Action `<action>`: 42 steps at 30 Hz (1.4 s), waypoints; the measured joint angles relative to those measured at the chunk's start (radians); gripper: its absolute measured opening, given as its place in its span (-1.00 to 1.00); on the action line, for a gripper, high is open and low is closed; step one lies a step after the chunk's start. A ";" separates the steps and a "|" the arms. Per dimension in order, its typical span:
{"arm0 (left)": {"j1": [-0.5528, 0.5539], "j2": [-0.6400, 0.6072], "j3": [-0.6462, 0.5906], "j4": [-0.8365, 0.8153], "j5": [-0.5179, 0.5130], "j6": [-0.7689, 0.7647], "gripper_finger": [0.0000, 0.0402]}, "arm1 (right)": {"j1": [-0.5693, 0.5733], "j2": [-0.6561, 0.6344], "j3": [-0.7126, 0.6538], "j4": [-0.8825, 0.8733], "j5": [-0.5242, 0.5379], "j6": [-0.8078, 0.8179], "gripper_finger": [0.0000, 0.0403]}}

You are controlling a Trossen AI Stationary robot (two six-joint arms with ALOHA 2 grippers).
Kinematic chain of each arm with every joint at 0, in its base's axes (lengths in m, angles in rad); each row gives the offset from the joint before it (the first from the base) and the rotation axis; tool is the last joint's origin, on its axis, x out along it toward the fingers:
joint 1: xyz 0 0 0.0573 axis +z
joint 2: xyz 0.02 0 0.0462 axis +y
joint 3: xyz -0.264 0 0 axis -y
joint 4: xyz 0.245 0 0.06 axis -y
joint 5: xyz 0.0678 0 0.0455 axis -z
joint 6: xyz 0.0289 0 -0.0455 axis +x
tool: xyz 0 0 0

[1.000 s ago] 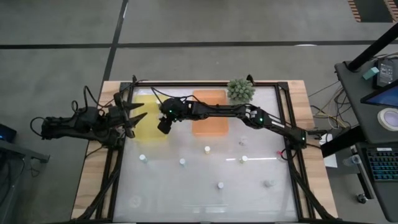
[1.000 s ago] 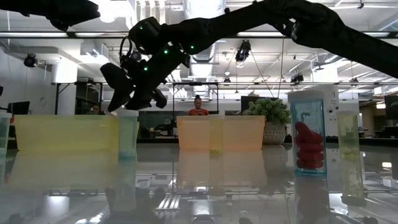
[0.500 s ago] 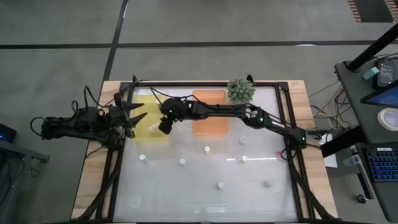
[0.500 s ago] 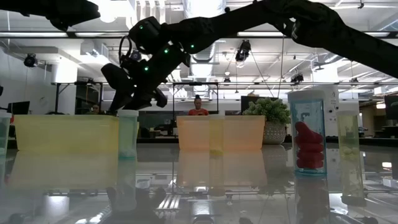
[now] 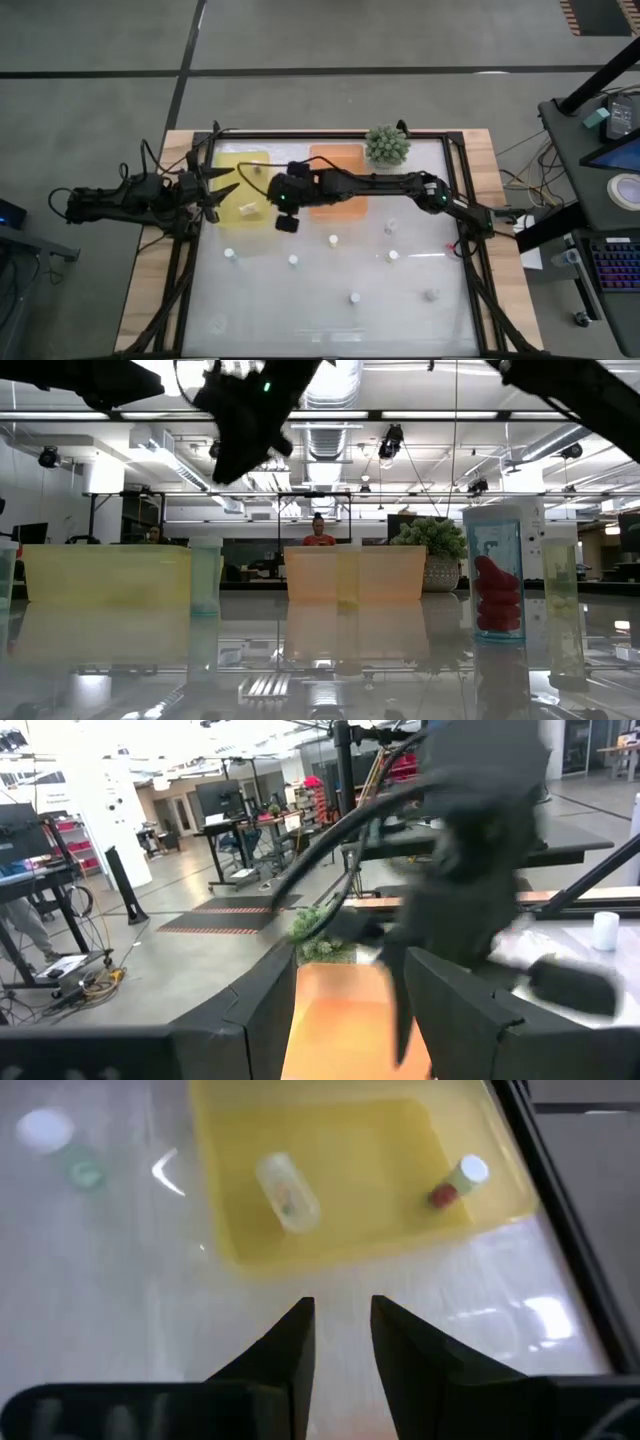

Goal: Pick and place medicine bottles into bin by pill shape (circle, oval)
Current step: Put the right green tablet bottle into the orange bin

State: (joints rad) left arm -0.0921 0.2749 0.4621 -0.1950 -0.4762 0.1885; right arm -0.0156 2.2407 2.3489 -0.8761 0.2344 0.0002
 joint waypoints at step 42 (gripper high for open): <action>0.000 0.011 -0.029 0.080 -0.001 0.011 -0.14 | 0.250 -0.406 -0.932 0.784 0.021 0.086 -0.56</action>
State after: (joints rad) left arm -0.0917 0.2857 0.4335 -0.1152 -0.4769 0.1993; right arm 0.2344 1.8343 1.4170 -0.0916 0.2550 0.0858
